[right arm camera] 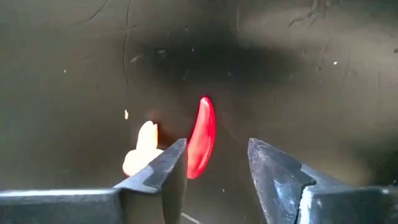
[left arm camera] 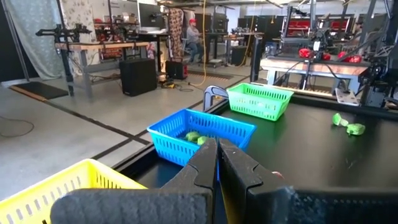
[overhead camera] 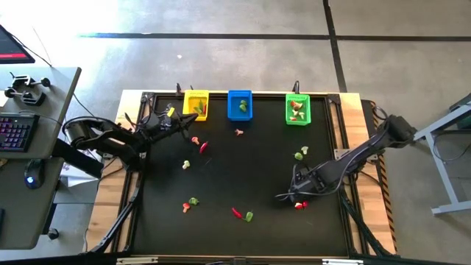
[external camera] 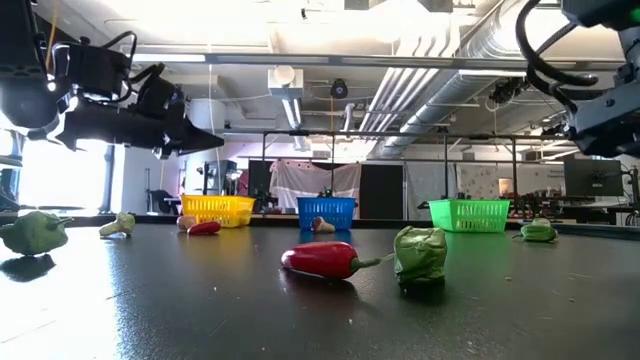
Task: Sort produce into baskets
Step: Put the red chili pepper into the yellow bin
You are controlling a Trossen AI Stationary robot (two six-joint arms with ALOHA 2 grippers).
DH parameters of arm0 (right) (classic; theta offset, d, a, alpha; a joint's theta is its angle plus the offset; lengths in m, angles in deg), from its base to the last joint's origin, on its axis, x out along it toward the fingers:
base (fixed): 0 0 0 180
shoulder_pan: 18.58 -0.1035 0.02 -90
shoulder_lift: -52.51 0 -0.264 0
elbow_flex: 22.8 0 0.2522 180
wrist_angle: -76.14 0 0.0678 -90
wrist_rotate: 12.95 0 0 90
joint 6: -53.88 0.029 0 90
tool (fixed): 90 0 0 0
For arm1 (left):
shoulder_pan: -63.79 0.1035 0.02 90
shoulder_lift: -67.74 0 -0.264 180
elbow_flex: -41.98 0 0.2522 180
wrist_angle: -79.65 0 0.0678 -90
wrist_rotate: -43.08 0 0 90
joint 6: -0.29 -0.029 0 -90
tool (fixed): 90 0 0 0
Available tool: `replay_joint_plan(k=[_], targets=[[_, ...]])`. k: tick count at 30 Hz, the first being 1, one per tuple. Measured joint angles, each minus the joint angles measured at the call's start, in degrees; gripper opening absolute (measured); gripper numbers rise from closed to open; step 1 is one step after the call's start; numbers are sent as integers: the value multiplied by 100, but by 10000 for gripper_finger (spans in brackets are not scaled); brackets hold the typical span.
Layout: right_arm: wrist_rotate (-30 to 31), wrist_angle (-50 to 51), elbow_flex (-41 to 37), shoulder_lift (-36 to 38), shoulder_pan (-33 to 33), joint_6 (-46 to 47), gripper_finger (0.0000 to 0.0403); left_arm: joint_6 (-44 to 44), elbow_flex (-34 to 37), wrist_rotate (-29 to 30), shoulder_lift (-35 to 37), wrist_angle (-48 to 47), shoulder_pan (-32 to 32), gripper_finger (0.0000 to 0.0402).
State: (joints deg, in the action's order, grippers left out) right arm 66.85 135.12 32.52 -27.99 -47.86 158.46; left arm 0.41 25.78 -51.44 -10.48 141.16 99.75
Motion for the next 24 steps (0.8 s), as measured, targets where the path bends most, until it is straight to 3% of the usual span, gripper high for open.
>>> replay_joint_plan(k=[18,24], targets=[[100,-804,-481,-84,343,-325,83,28,-2,-7,0,-225,0,1],[114,-703,-478,-78,343,-825,26,85,-2,-7,0,-221,-2,1]])
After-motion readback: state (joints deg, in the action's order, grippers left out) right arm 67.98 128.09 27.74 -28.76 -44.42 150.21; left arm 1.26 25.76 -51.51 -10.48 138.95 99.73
